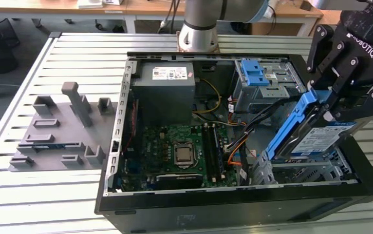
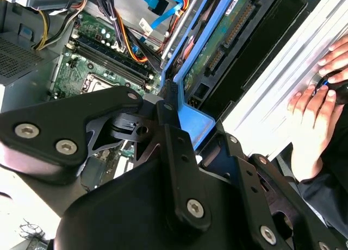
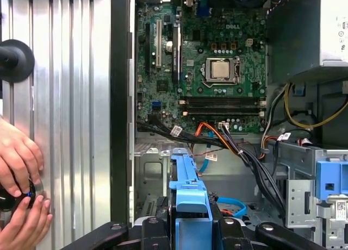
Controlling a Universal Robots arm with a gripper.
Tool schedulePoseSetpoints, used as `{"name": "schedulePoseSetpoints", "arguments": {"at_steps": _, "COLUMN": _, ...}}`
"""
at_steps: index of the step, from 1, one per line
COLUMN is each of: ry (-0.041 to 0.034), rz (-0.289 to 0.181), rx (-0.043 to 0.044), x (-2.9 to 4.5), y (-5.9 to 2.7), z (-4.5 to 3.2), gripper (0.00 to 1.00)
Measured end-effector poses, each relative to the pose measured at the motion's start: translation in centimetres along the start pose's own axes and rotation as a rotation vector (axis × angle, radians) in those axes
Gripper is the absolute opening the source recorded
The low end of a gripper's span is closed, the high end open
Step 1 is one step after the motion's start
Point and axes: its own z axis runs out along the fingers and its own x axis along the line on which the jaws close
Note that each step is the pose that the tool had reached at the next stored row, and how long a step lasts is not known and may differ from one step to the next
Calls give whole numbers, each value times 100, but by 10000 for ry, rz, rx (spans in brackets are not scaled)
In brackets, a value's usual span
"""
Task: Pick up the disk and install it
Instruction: 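Insert the disk into the insertion slot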
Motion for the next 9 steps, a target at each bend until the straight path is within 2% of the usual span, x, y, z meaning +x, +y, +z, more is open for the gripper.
{"name": "schedulePoseSetpoints", "arguments": {"at_steps": 9, "ry": 1, "rz": -1, "rx": 0, "x": 7, "y": -4, "z": 36, "gripper": 36}}
